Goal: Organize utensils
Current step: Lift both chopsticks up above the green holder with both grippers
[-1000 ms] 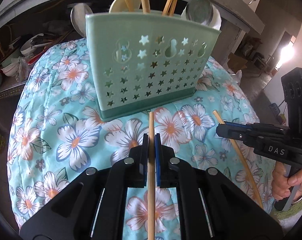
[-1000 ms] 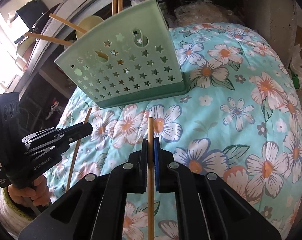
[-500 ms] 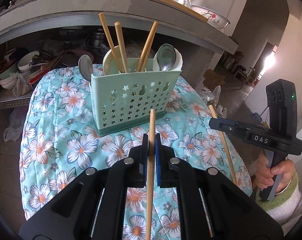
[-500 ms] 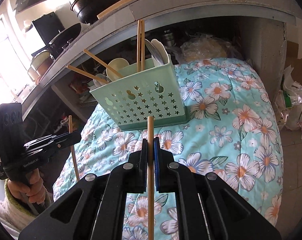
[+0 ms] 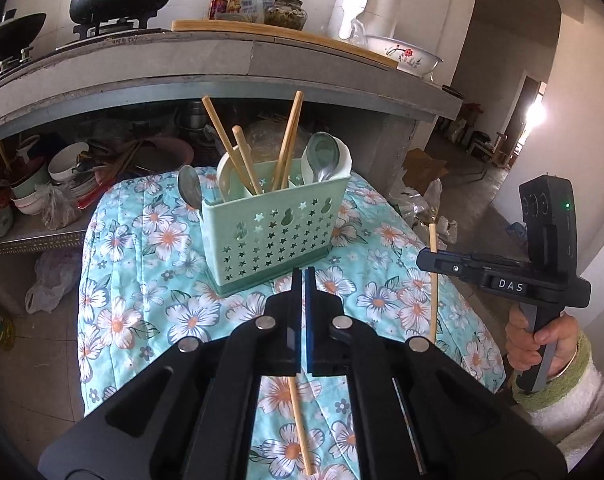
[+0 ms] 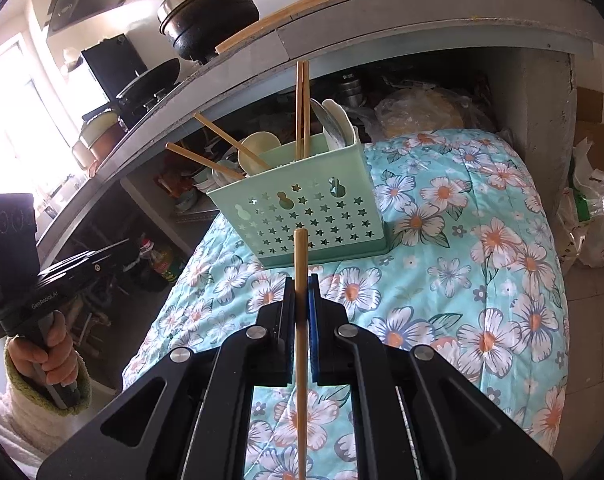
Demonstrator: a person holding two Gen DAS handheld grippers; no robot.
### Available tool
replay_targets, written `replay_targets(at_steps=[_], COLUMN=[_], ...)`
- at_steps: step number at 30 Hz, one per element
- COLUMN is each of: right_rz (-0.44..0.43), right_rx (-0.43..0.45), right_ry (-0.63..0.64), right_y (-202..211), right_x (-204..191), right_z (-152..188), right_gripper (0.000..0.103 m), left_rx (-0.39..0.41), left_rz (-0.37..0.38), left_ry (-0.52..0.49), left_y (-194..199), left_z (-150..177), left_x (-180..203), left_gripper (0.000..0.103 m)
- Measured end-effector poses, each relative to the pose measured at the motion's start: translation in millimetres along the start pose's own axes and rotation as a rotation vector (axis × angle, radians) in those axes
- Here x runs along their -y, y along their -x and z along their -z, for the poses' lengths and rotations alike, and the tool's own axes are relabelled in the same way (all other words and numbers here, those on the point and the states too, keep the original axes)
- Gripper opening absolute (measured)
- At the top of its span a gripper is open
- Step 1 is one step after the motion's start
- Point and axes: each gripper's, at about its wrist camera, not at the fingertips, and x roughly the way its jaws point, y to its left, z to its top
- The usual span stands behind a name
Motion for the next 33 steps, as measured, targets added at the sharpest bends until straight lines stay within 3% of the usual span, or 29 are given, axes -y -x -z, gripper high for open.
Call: replay_targets(at_steps=[3,6,10,17,21,26,33], right_rz=[0.0,-0.005,-0.011,-0.018,-0.019,-0.021,-0.02], right_rx=[-0.008,-0.028,-0.048,-0.081,-0.096,-0.106,-0.1], right_ry=[-0.002,-0.014,-0.026,-0.051,-0.064,-0.071,-0.071], right_y=[-2,-7,-15,-32,-40,-46,-44], right_x=[2,5,7,16,21,24,23], right_z=[1,4,8,9,9,8,9], right_gripper=[0.006,0.006,0.006,0.007,0.007,0.007,0.007], left_rx=[-0.072,-0.165,-0.285,-0.389,-0.386,-0.369,-0.307], left_rz=[0.036,0.047,0.022,-0.035,-0.045,-0.056,-0.046], left_ry=[0.004,0.035,0.065,0.074,0.076,0.106,0.142], left_y=[-23,-61,-118,-180,-190,-192,-169], left_z=[9,22,35,44,46,43,34], left_x=[1,-2,-9,-20,-24,-38,-41], left_gripper=[0.003,0.026,0.026,0.026,0.023,0.006,0.005])
